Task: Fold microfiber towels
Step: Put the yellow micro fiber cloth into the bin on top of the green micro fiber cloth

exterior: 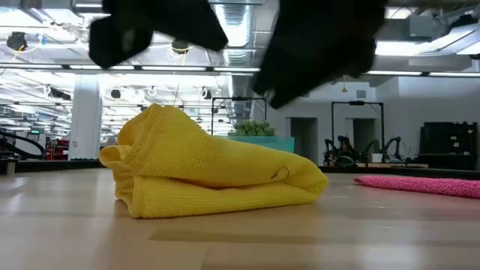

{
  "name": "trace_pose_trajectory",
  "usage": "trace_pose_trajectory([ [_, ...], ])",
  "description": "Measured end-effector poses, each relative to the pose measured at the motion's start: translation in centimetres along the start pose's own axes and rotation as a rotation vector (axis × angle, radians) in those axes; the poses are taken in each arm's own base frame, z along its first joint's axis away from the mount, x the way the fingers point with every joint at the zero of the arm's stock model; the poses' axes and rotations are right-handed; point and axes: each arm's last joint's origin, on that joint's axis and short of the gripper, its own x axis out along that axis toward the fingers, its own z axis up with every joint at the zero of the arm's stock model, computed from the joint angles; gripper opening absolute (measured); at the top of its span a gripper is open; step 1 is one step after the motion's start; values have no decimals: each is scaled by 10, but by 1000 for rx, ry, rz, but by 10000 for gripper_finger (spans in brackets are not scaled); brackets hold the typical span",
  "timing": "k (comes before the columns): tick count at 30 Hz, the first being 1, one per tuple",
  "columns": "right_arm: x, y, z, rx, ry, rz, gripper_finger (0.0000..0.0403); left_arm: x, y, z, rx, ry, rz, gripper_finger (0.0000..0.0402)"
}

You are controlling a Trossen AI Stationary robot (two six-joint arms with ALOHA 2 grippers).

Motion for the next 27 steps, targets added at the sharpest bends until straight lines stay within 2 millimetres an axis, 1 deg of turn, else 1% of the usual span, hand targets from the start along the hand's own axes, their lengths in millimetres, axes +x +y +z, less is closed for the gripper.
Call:
trace_pose_trajectory([
  [3,10,-5,-4,50,35,-49,198,9,8,-4,-3,19,-27,0],
  [6,24,-14,-3,111,64,-90,204,15,24,-15,-16,39,10,0],
  [11,32,-29,4,165,94,-146,223,16,37,-31,-65,65,10,0],
  [15,39,-38,12,192,128,-119,234,20,44,-41,-86,73,6,0],
  [19,46,-45,16,221,163,-66,235,30,50,-55,-89,106,25,0],
  [24,57,-56,4,262,237,-45,235,39,53,-67,-81,162,32,0],
  [27,63,-59,-7,275,266,6,235,41,54,-69,-94,169,39,0],
])
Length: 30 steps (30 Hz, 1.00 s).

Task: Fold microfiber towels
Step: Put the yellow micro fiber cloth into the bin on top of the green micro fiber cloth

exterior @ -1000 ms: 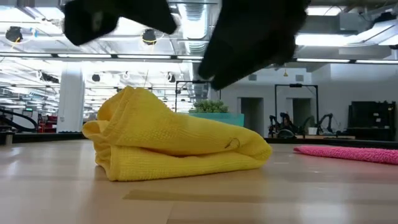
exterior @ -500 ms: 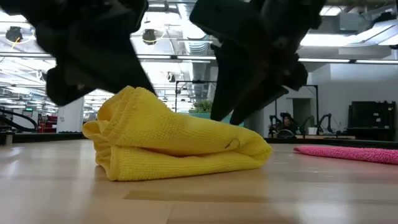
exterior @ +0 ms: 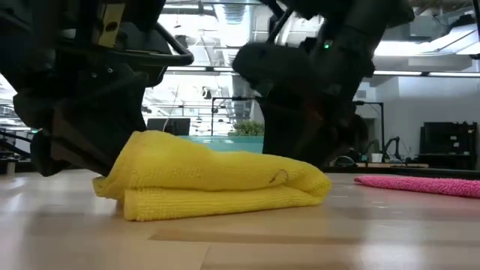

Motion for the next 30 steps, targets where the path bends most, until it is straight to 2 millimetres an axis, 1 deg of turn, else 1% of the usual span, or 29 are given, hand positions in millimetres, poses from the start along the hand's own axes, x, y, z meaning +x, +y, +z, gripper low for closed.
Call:
trace_pose_trajectory([
  [5,5,-5,-5,6,-2,36,226,0,1,1,-7,-13,8,0],
  [8,5,-5,-5,-1,2,39,196,1,1,2,-10,-17,13,0],
  [11,7,-5,-3,-14,3,53,141,2,2,4,-15,-26,20,0],
  [15,7,-3,-1,-54,12,94,42,4,3,8,-38,-23,24,0],
  [16,7,-3,-1,-60,13,102,24,3,3,9,-41,-24,23,0],
  [17,5,-2,0,-62,11,111,17,1,3,12,-45,-26,22,0],
  [19,3,-2,1,-61,13,118,17,-7,0,20,-45,-37,4,0],
  [23,-6,-7,9,-83,27,141,8,-31,-7,40,-10,-57,-45,0],
  [28,-29,-17,33,-74,-18,183,6,-69,-6,59,3,-57,-48,0],
  [30,-42,-21,45,-73,-57,207,6,-85,-5,66,3,-78,-47,0],
])
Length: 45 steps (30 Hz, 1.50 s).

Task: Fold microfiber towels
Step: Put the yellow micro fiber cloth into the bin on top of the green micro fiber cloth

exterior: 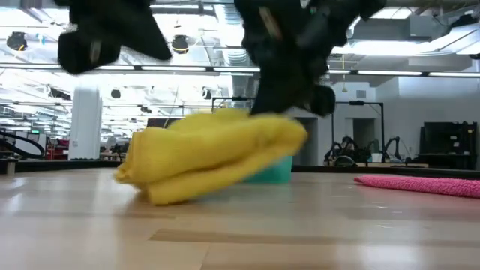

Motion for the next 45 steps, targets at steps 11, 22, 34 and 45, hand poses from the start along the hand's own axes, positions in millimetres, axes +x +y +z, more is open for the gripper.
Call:
trace_pose_trajectory([
  [11,-86,-54,80,60,-303,33,6,-48,9,30,-21,-190,32,0],
  [22,-97,-137,119,253,-371,-131,6,-47,15,29,0,-201,96,0],
  [34,-60,-146,122,318,-316,-101,8,-47,17,28,5,-194,113,0],
  [45,-106,-151,142,352,-476,-36,9,-47,20,28,25,-188,140,0],
])
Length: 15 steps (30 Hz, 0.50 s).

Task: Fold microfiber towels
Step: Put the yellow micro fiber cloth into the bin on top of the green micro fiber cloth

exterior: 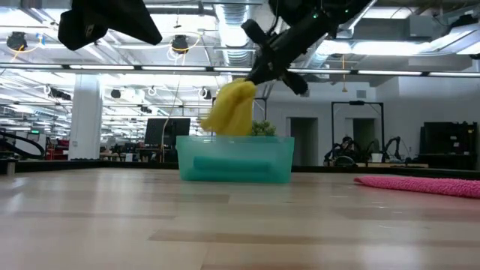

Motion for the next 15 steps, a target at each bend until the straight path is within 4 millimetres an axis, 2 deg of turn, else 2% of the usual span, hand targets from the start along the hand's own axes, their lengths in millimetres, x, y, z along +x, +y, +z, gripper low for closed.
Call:
trace_pose_trajectory([
  [6,24,4,-10,49,9,125,9,0,0,0,4,-2,5,0],
  [11,22,15,0,30,-82,260,9,0,1,0,9,4,9,0],
  [15,20,14,-1,25,-59,241,9,0,1,-1,10,7,9,0],
])
